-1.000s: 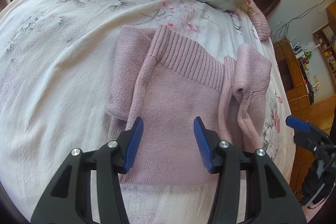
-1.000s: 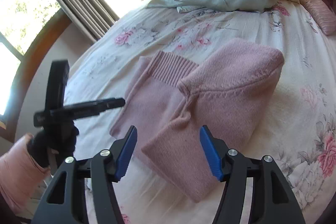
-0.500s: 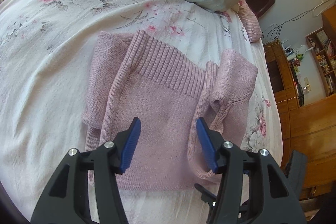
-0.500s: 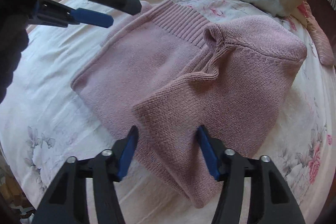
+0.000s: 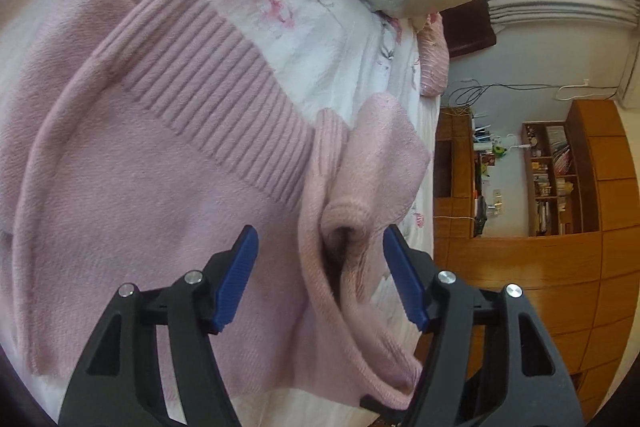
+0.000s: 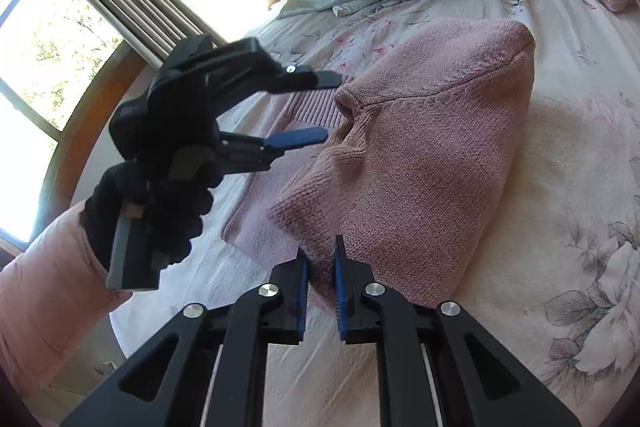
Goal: Fold small clothes
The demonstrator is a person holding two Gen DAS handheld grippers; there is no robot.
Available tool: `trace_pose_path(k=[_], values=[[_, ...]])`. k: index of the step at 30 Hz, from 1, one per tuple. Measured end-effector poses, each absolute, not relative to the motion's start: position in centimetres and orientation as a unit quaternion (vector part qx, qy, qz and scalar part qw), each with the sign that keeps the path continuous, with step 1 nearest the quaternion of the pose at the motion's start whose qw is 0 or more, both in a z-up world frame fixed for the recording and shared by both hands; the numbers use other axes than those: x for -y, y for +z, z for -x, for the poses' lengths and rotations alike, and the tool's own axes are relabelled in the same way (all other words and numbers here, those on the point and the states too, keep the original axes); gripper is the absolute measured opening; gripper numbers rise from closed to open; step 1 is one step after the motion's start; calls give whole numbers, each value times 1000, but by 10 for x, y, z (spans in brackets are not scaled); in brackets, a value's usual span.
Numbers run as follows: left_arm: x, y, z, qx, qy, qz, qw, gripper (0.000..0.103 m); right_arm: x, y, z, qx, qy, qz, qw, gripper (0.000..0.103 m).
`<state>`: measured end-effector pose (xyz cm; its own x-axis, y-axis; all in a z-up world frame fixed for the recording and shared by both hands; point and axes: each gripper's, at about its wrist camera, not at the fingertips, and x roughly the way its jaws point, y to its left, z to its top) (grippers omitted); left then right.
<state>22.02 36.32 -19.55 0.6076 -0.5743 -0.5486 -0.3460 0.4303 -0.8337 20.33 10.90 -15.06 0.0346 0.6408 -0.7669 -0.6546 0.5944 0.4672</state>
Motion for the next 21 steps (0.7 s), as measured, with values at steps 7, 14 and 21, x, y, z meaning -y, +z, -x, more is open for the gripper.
trace_pose_path(k=[7,14,21], values=[[-343,-210,-268,-471,-99,528,700,74,-102,-153,-202,-524,462,-2,715,11],[-325,-208,-299,-489,-124,503,702,34,-96,-152,-206,-523,464,-15,715,11],[-334,-169,-287,-444,-160,481,739,19,-102,-144,-198,-518,486,-42,703,11]])
